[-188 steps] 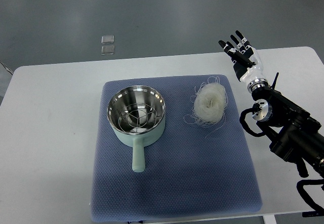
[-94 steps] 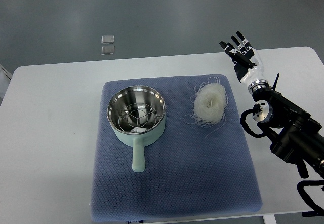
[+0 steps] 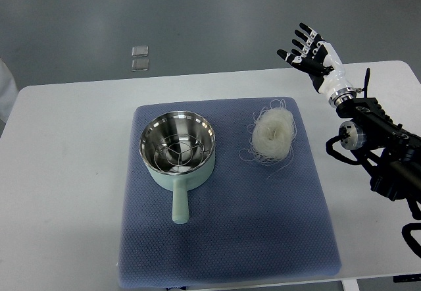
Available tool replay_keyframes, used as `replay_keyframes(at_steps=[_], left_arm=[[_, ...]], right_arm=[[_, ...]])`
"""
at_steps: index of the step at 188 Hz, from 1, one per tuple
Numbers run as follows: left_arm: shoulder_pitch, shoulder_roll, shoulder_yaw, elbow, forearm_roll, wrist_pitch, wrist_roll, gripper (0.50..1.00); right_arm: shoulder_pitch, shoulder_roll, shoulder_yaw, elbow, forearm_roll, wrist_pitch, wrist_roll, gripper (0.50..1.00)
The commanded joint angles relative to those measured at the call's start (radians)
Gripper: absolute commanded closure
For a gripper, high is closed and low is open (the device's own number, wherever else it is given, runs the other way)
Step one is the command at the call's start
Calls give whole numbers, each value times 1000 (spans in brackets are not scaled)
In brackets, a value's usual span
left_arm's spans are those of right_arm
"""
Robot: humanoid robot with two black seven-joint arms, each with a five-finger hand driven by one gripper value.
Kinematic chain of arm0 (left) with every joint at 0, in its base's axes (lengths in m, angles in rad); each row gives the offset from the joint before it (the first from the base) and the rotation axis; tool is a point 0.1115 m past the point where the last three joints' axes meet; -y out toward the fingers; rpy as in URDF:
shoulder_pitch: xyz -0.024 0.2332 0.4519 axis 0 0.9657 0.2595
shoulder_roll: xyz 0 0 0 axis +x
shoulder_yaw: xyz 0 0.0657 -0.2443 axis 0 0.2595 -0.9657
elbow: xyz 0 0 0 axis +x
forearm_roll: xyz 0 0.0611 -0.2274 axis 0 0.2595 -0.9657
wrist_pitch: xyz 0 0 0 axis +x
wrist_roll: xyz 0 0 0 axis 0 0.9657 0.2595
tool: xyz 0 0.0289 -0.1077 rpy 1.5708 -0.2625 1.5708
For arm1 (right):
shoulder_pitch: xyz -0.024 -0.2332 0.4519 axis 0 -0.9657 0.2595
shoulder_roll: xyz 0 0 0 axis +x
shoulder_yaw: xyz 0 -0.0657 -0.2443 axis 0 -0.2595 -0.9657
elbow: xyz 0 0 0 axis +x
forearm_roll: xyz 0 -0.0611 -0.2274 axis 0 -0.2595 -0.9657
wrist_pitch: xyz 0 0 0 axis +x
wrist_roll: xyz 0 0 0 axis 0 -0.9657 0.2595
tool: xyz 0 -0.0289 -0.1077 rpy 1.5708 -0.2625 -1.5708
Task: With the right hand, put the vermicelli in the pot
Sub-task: 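Move the right hand down over the white vermicelli bundle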
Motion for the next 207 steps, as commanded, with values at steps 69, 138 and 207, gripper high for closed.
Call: replay_keyframes(at_steps=[69,138,207], left_arm=[[0,0,0,0,0,0,0,500],[0,0,2,0,0,0,0,500],[0,0,2,0,0,0,0,500]], right_arm=[[204,-358,-420,273,-612,223,-5,572],[333,-364,-523,353,-1075,384,3,572],[388,-275,-678,323,-1109,310,-11,574]])
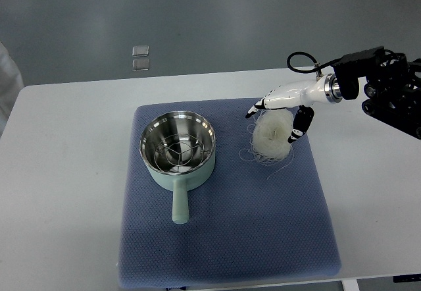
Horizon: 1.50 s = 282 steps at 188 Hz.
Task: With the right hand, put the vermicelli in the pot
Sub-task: 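Move the right hand down over the white vermicelli bundle, then close the right hand fingers around the vermicelli bundle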
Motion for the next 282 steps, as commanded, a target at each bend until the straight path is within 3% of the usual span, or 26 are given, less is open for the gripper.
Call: replay_keyframes(at_steps=[1,61,181,240,282], left_arm=[[0,0,0,0,0,0,0,500],[0,0,0,0,-2,0,0,500],[0,0,0,0,-2,0,0,500],[0,0,0,0,0,0,0,500],[0,0,0,0,0,0,0,500]], right_arm=[[-4,22,-8,-6,-3,-13,-3,574],[-12,27,-52,-75,-27,-49,-3,576],[-27,51,-65,-78,-24,-77,-27,601],[-29,63,-65,-78,-24,-75,-26,718],[-27,63,-65,-78,-24,-75,-24,934]])
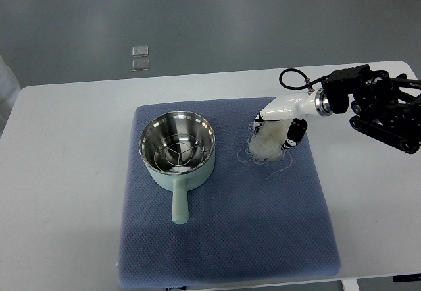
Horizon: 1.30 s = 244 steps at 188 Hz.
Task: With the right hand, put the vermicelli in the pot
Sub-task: 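Close the right hand fingers around the vermicelli bundle, then lift the vermicelli with the right hand and carry it over the saucepan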
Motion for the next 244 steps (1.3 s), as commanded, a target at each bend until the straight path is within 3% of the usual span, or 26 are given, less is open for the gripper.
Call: replay_keyframes(at_steps=[1,8,82,168,200,244], left_arm=[[0,0,0,0,0,0,0,500],[0,0,0,0,0,0,0,500],[0,0,0,0,0,0,0,500],[0,0,0,0,0,0,1,500],[0,0,0,0,-1,0,0,500],[2,0,0,0,0,0,0,500]], right_arm=[[1,0,0,0,0,0,2,934],[2,0,1,0,1,-1,2,957],[59,-15,67,2,40,11,8,948],[246,3,89,15,72,20,13,942],[315,78,89,26,141,29,20,942],[306,189,89,63,167,15,25,940]])
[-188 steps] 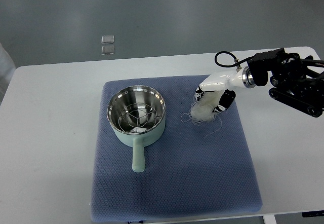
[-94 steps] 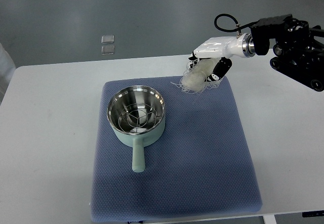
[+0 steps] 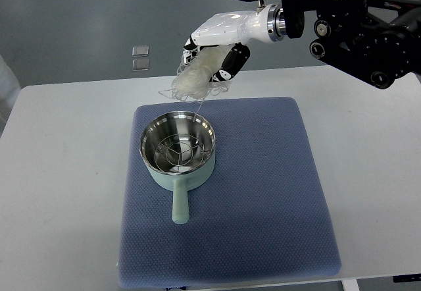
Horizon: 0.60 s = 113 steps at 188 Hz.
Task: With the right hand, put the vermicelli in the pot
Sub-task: 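Lift the vermicelli with the right hand and carry it over the saucepan, then lower the vermicelli into the saucepan and open the right hand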
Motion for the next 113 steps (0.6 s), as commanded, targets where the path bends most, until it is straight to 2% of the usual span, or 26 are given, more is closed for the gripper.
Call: replay_keyframes(at_steps=[1,42,84,108,113], left_arm=[[1,0,0,0,0,0,0,500],[2,0,0,0,0,0,0,500],[2,0,0,0,0,0,0,500],[2,0,0,0,-1,0,0,500],[2,0,0,0,0,0,0,500]], right_arm=[[-11,52,0,9,3,-6,0,940],[-91,154,-3,-5,-6,-10,-9,936],[-163,167,-14,-27,-15,-27,-15,928],[-178,187,-17,-74,-20,-43,-28,889],[-180,189,-17,-80,-20,-46,-28,865]])
